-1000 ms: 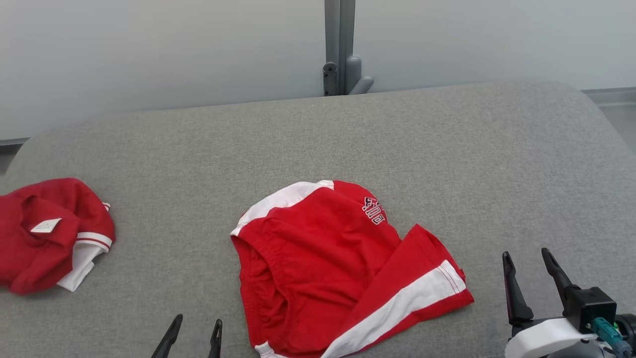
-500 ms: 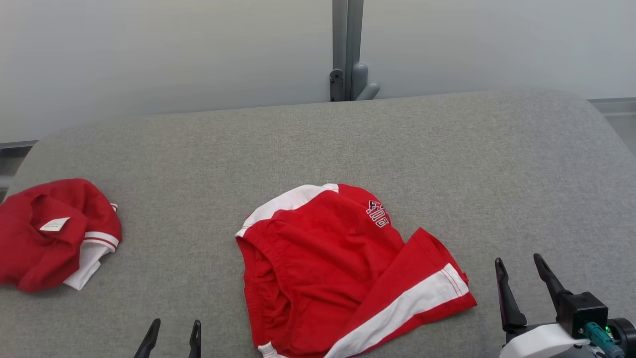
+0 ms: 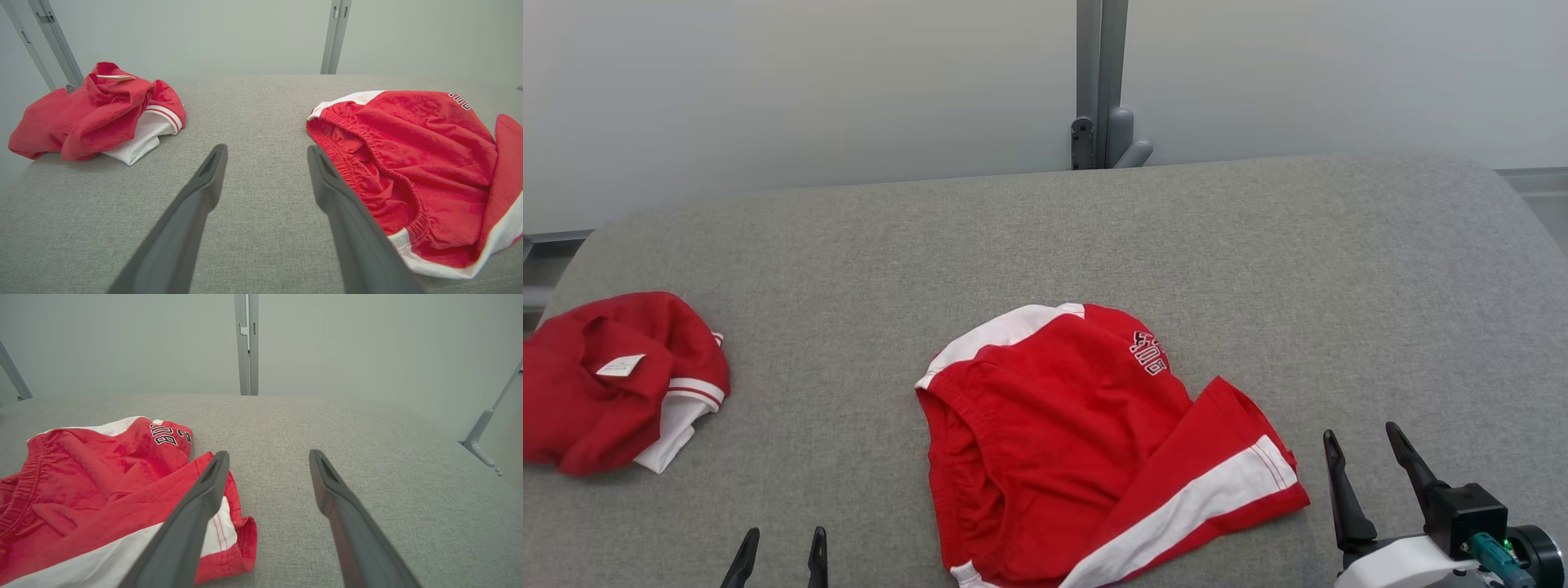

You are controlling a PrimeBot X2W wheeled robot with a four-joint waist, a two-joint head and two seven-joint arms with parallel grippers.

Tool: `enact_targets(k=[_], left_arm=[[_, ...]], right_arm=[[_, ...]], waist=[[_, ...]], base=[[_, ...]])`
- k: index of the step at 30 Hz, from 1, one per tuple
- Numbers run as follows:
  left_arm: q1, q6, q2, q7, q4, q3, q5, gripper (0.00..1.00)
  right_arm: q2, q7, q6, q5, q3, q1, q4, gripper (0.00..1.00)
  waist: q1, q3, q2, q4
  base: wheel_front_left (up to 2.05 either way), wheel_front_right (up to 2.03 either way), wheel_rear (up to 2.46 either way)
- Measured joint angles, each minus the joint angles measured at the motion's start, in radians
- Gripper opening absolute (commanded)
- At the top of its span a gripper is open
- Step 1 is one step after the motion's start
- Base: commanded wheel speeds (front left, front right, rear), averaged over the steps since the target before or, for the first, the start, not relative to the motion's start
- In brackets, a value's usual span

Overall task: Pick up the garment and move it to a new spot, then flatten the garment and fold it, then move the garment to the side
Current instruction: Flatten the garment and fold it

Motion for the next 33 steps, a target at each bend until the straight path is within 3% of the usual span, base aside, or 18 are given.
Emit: enact_targets(k=[13,16,25,33], left_arm=[[0.000,-0.024,-0.016,0.000,0.053,0.013,0.004,1.00],[-0.004,-0.028,-0.004,0.011,0.085,-0.036,-0.009,1.00],[-0.074,-0.033,0.107,0.248,0.033,-0.328,-0.162,1.00],[-0.140,-0.034,0.158,0.307,0.033,-0.392,-0.230,1.00]], right_arm=[[-0.018,0.000,0.000,0.016,0.056,-0.005,0.038,1.00],[-0.051,0.002,0.000,0.041,0.105,-0.021,0.113,1.00],[-0.146,0.128,0.000,0.146,0.282,-0.144,0.226,1.00],[-0.170,0.168,0.000,0.221,0.374,-0.197,0.247,1.00]], waist=[[0.0000,0.008,0.0000,-0.011],[0.0000,0.013,0.0000,-0.013],[0.0000,0.045,0.0000,-0.020],[0.0000,0.076,0.0000,-0.023]], base=[[0.00,0.00,0.00],[0.00,0.00,0.00],[0.00,0.00,0.00],[0.00,0.00,0.00]])
